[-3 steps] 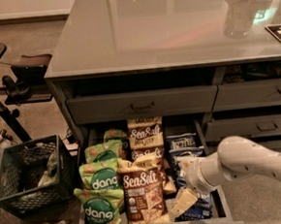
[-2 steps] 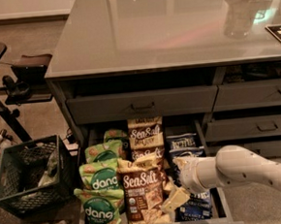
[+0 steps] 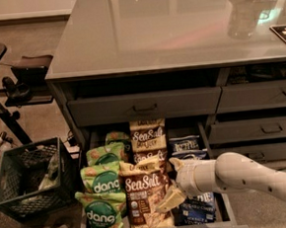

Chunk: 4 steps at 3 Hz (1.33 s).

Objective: Pick brown chip bag from middle drawer and place on counter

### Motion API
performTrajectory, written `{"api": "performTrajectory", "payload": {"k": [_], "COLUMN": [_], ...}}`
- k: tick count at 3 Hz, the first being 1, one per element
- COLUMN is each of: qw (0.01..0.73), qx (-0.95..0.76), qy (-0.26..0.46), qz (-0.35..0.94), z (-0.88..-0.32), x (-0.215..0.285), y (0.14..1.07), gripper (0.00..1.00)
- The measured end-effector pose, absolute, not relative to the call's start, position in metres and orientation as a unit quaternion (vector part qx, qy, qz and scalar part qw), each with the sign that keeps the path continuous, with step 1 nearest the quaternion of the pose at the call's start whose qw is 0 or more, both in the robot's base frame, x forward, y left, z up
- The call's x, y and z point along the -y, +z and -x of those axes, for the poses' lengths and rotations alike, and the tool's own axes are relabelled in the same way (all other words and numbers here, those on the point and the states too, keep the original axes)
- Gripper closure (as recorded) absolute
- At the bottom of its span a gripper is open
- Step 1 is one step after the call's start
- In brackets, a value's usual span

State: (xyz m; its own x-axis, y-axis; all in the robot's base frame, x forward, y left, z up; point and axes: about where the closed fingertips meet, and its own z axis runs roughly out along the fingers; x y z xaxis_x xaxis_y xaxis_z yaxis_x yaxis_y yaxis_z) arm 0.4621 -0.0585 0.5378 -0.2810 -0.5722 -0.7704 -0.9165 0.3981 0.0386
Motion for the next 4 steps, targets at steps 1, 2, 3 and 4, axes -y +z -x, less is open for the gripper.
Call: {"api": "performTrajectory", "payload": {"k": [1,2,3,4], "qw": [0.353,0.356,0.358,0.355], "qx": [-0.761,-0.765,-0.766,-0.766], "qy": [0.242,0.216,0.204,0.205], "qz": [0.487,0.491,0.494,0.495], "z": [-0.464,-0.47,-0.476,-0.479], "x": [0.054,0.048,0.04,0.029], "y": [0.528,0.512,0.496,0.479], "gripper": [0.0,0.0,0.0,0.13]}}
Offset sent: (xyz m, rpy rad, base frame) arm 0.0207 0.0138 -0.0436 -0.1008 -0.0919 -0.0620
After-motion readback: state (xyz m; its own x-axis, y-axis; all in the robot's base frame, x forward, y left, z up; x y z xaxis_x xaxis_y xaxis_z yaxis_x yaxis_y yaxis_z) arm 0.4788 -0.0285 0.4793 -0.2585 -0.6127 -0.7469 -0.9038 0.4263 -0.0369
